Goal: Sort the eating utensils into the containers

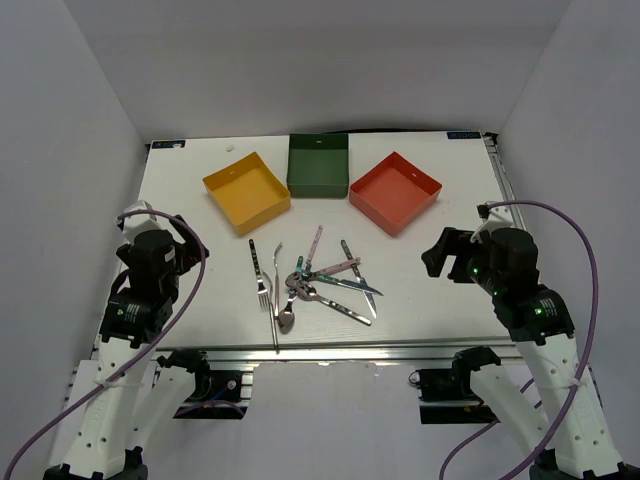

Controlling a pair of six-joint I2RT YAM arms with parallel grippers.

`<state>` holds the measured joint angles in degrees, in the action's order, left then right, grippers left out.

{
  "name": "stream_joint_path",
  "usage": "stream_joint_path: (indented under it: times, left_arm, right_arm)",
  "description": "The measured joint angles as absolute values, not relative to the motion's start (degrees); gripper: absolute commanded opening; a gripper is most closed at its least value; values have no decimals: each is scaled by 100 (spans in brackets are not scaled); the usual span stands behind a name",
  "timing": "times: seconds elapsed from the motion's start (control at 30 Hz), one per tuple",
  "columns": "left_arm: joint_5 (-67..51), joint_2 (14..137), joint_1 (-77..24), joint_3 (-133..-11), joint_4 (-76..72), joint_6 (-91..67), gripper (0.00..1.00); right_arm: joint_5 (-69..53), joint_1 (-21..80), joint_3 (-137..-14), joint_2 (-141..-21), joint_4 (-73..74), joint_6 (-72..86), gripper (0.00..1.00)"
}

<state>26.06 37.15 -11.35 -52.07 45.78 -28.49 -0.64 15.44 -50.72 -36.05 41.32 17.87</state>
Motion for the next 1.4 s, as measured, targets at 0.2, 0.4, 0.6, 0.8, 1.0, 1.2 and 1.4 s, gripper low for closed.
stream_joint_path:
  times: [0.2,0.4,0.6,0.8,1.0,1.2,1.4]
  left_arm:
    - [2600,3712,-1135,-5205,4578,-2847,98]
    - [2591,3712,-1135,-5205,4578,-2847,98]
    - [2589,3728,-1135,-5153,4482,-2856,98]
    - [2563,3717,-1135,-4939,4375,-2902,98]
    - [2565,3728,-1135,-4928,4324,-2943,98]
    - [2565,3833,-1135,-4928,4327,-2958,98]
    - [2565,3800,-1135,-4923,4324,-2961,98]
  right_arm:
    - [-60,1544,-5072,-3605,4130,1787,89]
    - [-78,1544,-5072,-3645,4071,1793,89]
    - [-416,1566,-5089,-4209,3765,2069,89]
    - [259,2978,-5441,-5889,3317,2694,89]
    - [1542,4584,-6523,-7769,3022,3520,88]
    - [2552,4998,-7078,-9349,2744,4532,70]
    - [3048,5131,-7072,-9918,2694,5813,59]
